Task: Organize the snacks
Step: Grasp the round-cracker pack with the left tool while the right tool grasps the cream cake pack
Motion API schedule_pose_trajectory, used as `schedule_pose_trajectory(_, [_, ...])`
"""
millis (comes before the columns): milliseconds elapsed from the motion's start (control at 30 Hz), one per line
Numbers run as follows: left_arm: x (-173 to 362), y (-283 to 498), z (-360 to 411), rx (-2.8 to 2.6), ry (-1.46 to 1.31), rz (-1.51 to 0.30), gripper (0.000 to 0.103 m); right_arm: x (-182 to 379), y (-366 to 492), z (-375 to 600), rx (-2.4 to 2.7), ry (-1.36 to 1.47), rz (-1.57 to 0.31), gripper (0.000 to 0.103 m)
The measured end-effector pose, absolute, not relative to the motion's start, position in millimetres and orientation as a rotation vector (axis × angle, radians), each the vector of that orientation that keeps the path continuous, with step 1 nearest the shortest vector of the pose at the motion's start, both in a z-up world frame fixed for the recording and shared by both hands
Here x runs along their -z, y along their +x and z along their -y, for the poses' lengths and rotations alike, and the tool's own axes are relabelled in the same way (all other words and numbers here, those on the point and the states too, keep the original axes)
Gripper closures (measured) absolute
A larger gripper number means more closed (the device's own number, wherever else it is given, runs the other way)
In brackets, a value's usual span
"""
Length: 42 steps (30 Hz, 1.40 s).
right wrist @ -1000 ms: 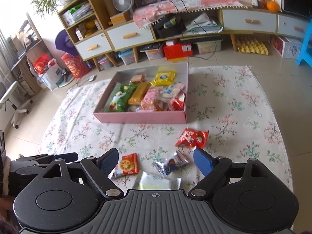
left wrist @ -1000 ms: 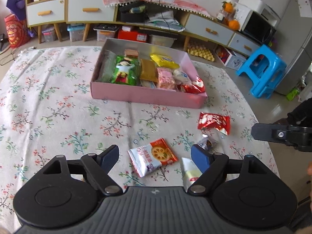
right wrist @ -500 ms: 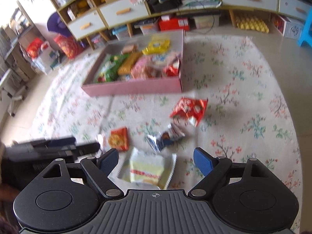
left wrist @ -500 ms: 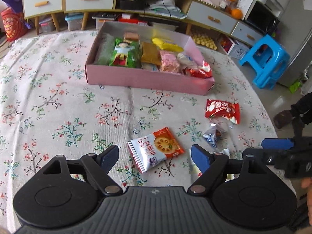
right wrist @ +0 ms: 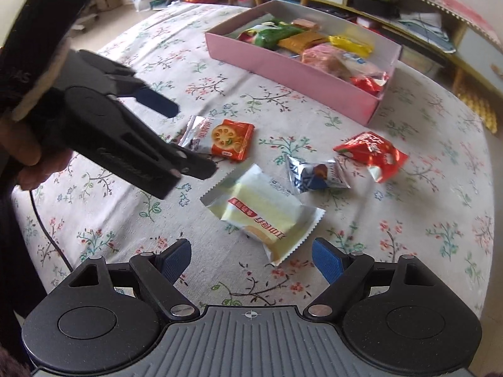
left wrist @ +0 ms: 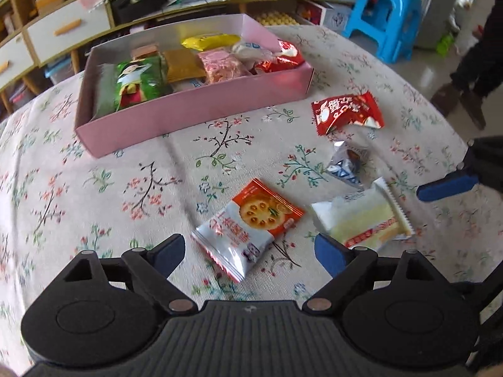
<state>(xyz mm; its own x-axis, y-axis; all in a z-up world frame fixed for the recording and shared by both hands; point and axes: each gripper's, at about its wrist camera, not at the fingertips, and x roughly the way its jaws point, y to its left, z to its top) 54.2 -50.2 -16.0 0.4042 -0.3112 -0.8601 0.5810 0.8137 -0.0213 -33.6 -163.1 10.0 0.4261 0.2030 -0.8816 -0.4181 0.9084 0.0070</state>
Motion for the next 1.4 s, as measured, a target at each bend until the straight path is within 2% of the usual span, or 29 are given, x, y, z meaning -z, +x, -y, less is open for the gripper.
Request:
schedule_pose_trajectory(167, [26.7, 55.5, 61.7, 0.617, 0.426, -0.964, 0.012, 2.7, -20.7, 161.5, -0.393, -0.284, -1.083, 0.017])
schedule_pose_trajectory(233, [26.6, 57.5, 62.5, 0.633, 0.430, -0.963, 0.014, 6.8, -13.8, 162.0, -0.390, -0.296, -1.083, 0.017])
schedule_pose_trajectory(300, [25.2, 58.9, 60.8, 0.650, 0.417, -0.964, 0.023, 8.8, -7.2, 161.5, -0.394, -0.298, -1.073, 0.018])
schedule_pose_trajectory(367, [23.2, 59.1, 60.0, 0.665, 0.408, -0.962, 0.039, 11.3, -1.8, 160.0, -0.414, -0.298, -1.070, 0.018])
schedule_pose_trajectory(400, [21.9, 58.4, 59.7, 0.664, 0.408, -0.961, 0.042, 13.5, 0.5, 159.1, -0.420, -0.306, -1.072, 0.018])
schedule_pose_trajectory(433, [20.7, 57.3, 59.3, 0.669, 0.406, -0.961, 0.053, 15.6, 2.9, 158.5, -0.423, -0.313, -1.074, 0.019])
schedule_pose_trajectory(567, [18.5, 51.5, 60.8, 0.663, 0.414, -0.971, 0.058, 17.9, 9.5, 159.7, -0.443, -0.286, -1.078, 0.019])
schedule_pose_trajectory(667, [17.1, 48.2, 60.5, 0.652, 0.419, -0.973, 0.059, 15.3, 7.7, 159.2, -0.457, -0.272, -1.081, 0.031])
schedule_pose_trajectory(733, [16.5, 47.5, 59.1, 0.646, 0.412, -0.978, 0.059, 13.0, 6.1, 159.5, -0.457, -0.256, -1.087, 0.046])
schedule_pose_trajectory(767, [16.3, 47.3, 57.8, 0.647, 0.408, -0.980, 0.059, 11.6, 6.0, 160.4, -0.456, -0.243, -1.087, 0.050])
schedule_pose_trajectory(800, [16.5, 46.6, 57.4, 0.646, 0.407, -0.982, 0.059, 10.3, 5.6, 161.6, -0.454, -0.229, -1.088, 0.060])
schedule_pose_trajectory(833, [16.6, 45.2, 57.2, 0.645, 0.407, -0.983, 0.059, 9.4, 5.6, 162.7, -0.450, -0.214, -1.094, 0.065])
schedule_pose_trajectory(867, [16.7, 44.3, 57.2, 0.646, 0.409, -0.986, 0.059, 8.6, 5.2, 163.1, -0.450, -0.205, -1.094, 0.065])
schedule_pose_trajectory(967, [16.4, 39.8, 57.4, 0.649, 0.406, -0.990, 0.059, 6.8, 0.6, 159.2, -0.452, -0.241, -1.063, 0.064])
schedule_pose_trajectory(1067, [17.0, 37.5, 59.7, 0.656, 0.402, -0.991, 0.059, 7.1, -0.5, 151.6, -0.444, -0.304, -1.022, 0.056])
schedule_pose_trajectory(1133, [17.2, 37.8, 60.6, 0.658, 0.395, -0.994, 0.059, 5.8, -3.1, 145.8, -0.440, -0.365, -0.967, 0.044])
schedule_pose_trajectory(1200, [17.4, 38.6, 60.2, 0.651, 0.396, -0.994, 0.060, 5.4, -5.1, 140.8, -0.448, -0.418, -0.915, 0.037])
schedule_pose_trajectory(1400, [16.7, 40.0, 56.0, 0.639, 0.392, -1.000, 0.060, 13.4, 4.8, 140.7, -0.490, -0.398, -0.935, 0.036])
